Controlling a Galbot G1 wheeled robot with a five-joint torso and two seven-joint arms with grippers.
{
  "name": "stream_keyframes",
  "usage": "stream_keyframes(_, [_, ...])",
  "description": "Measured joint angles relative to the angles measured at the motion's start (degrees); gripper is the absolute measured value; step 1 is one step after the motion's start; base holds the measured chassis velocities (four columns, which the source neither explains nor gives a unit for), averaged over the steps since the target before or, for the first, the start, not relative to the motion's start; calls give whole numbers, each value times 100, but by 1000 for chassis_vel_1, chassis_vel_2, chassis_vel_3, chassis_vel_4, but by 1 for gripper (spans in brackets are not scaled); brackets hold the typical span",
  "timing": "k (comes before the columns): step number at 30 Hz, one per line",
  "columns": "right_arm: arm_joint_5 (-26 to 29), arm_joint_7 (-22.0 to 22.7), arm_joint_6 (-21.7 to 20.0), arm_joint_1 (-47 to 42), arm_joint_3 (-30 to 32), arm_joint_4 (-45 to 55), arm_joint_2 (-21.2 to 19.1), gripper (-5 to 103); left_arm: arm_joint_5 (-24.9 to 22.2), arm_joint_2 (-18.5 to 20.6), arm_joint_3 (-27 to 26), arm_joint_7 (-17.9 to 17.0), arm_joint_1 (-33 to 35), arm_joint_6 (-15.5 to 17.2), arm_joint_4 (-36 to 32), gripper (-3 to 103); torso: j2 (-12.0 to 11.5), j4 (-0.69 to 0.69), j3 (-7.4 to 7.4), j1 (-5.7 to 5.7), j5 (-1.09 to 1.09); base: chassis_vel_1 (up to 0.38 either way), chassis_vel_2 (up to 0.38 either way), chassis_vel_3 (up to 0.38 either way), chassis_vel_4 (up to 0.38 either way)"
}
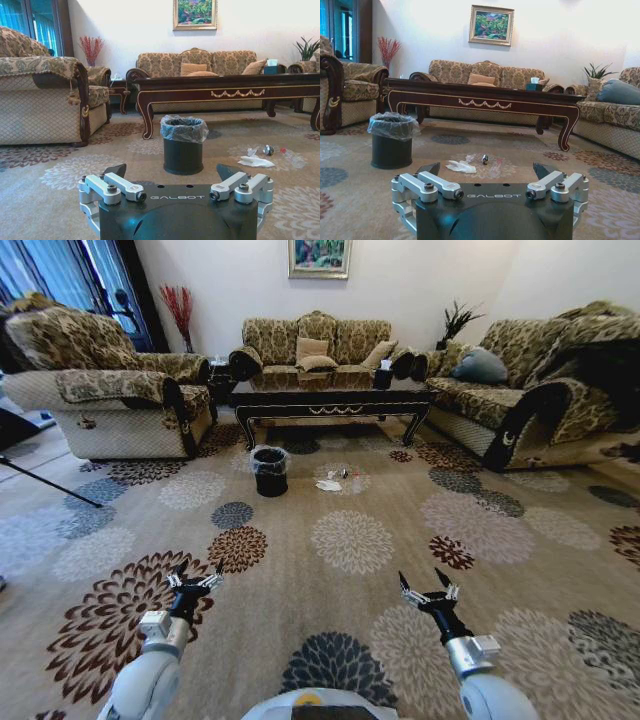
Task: Move to the front of the table and pick up the trash from the floor, then place it into the trash bin.
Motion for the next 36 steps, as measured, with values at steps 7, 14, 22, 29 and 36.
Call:
stream_keyframes(7, [77, 0, -31, 18, 17, -17, -34, 100, 15, -55, 14, 11, -4, 10, 10, 100, 0, 0, 8, 0, 0, -116, 108, 126, -114])
stream_keyframes(14, [52, 2, -38, 22, 12, -17, -22, 100, 14, -45, 37, 15, -83, 25, 61, 100, 0, -1, 13, 0, 0, -124, 103, 113, -109])
stream_keyframes(22, [19, -14, -59, 39, -2, -16, -40, 100, -17, -6, 72, -1, -205, 76, 108, 100, 0, 0, 18, 0, -1, -123, 140, 116, -129])
stream_keyframes(29, [2, -13, -60, 22, -19, -18, -44, 100, -8, -34, 71, -4, -208, 88, 147, 100, 0, 0, 20, 0, 0, -129, 130, 122, -130])
stream_keyframes(36, [-26, -41, -57, -13, -16, 21, -43, 100, 3, -93, 71, -5, -202, 90, 148, 100, 0, 0, 22, 0, 0, -132, 131, 137, -126])
